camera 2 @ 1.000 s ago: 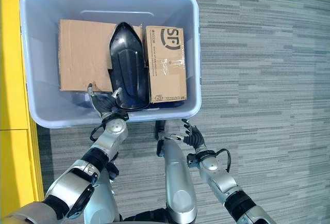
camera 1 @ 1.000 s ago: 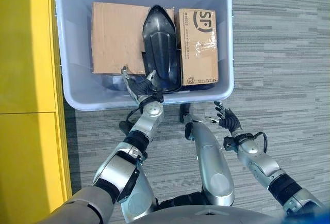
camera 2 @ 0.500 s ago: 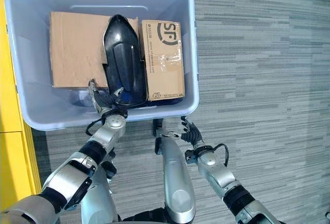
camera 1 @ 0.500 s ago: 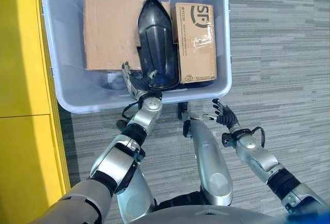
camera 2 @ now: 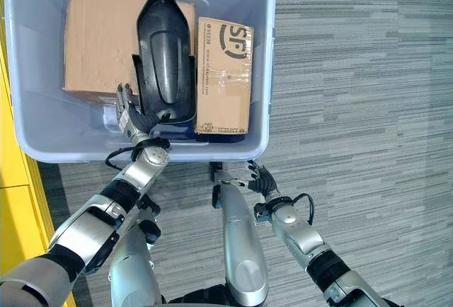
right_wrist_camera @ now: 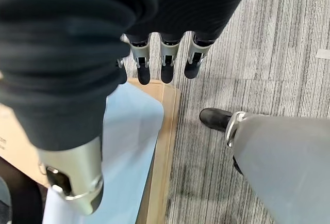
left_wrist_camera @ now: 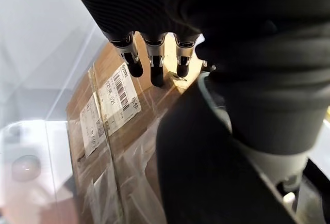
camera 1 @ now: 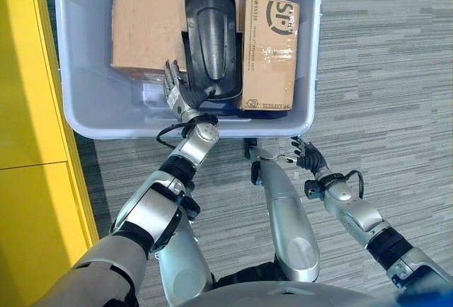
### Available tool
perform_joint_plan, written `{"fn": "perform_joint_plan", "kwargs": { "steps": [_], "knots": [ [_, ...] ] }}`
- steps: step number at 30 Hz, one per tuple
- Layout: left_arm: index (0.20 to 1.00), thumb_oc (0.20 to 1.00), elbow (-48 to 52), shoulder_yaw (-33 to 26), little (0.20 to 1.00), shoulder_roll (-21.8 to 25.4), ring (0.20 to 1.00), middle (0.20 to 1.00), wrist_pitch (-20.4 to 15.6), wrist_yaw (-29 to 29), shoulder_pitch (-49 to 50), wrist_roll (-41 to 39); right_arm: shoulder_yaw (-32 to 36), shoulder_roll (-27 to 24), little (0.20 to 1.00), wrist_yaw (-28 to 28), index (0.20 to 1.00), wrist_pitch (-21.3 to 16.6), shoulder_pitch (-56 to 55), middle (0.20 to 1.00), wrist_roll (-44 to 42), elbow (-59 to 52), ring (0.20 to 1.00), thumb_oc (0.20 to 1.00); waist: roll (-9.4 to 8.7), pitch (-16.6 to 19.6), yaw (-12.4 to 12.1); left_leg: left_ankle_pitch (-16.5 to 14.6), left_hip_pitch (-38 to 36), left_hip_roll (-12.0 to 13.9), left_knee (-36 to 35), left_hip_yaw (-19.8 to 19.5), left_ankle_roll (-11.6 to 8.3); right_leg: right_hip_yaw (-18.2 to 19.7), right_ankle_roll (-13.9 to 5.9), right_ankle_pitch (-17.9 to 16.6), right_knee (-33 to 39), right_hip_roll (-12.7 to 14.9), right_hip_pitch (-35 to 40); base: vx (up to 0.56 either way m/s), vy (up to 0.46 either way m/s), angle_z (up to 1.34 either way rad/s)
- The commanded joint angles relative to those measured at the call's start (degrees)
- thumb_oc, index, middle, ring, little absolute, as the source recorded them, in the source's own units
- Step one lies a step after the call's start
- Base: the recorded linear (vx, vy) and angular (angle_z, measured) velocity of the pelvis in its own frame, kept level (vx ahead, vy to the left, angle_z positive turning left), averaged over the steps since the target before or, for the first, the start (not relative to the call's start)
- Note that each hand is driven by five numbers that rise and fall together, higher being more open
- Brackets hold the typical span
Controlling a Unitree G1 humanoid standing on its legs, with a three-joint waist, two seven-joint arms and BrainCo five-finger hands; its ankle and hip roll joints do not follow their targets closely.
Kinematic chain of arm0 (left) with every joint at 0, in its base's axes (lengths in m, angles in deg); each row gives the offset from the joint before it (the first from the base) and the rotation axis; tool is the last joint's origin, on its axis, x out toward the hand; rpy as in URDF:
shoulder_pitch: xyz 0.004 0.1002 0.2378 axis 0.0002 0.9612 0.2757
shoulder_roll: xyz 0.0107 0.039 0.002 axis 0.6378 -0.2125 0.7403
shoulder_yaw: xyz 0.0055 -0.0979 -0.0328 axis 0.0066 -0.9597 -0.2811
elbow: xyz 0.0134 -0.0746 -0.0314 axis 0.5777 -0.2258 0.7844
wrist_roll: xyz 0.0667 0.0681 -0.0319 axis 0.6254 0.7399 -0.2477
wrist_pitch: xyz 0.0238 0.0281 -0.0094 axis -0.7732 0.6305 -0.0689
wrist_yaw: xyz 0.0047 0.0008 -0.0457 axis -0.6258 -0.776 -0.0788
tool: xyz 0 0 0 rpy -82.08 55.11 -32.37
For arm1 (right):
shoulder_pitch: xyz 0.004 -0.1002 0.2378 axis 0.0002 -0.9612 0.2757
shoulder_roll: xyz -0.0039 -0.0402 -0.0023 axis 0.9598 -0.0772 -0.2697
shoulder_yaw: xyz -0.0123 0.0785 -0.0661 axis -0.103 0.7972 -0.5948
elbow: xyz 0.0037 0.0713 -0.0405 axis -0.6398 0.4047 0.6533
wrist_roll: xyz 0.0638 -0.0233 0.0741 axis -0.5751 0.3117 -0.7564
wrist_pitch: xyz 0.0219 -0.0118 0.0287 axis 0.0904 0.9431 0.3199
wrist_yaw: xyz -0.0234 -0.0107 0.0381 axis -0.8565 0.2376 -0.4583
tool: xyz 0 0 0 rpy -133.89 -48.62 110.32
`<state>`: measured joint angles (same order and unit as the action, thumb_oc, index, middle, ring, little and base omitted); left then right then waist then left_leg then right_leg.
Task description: Move parts from the plastic box to the shelf.
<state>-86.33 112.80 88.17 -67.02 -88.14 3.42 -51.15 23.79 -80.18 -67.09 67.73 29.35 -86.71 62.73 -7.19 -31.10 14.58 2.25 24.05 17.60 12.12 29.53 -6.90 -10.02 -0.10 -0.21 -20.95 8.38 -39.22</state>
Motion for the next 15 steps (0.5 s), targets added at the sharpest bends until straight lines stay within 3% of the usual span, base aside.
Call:
{"fn": "perform_joint_plan", "kwargs": {
  "steps": [1, 6, 15],
  "knots": [
    [1.000, 1.000, 1.4, 5.2, 1.000, -1.1, 1.000, 1.000, -6.9, -1.8, 2.3, 8.9, -0.4, -2.2, 1.000, 0.0, 1.000, -1.7, -2.1, 1.000, 0.8, -2.9, 1.000, 1.000, 0.89, 1.3, 1.5, -2.3, 5.8, 0.9, 7.0, -2.9, -0.45, -1.2, -3.23, 6.2, -2.5, -1.2, 1.9, 0.00, -0.043, 0.00],
    [1.000, 1.000, 12.8, 4.1, 1.000, -1.3, 1.000, 1.000, -11.2, -5.9, 10.9, 8.6, 0.6, -1.5, 1.000, -2.6, 1.000, -2.7, -4.6, 1.000, 0.5, -4.6, 1.000, 1.000, 2.63, 1.3, -1.0, -1.7, 4.6, -0.3, 5.4, -4.3, -0.43, -2.8, -3.42, 6.3, -1.5, -0.2, 3.4, -0.01, -0.073, 0.00],
    [1.000, 1.000, 25.9, 3.6, 1.000, 1.8, 1.000, 1.000, -15.6, -8.1, 17.1, 14.2, 1.7, -1.2, 1.000, -5.4, 1.000, -2.7, -6.2, 1.000, -0.1, -5.9, 1.000, 1.000, 3.75, 1.3, -3.1, -2.0, 3.7, -1.0, 4.8, -5.4, -0.10, -4.1, -3.15, 6.9, -1.4, 0.8, 4.8, -0.01, -0.037, 0.12]
  ]
}}
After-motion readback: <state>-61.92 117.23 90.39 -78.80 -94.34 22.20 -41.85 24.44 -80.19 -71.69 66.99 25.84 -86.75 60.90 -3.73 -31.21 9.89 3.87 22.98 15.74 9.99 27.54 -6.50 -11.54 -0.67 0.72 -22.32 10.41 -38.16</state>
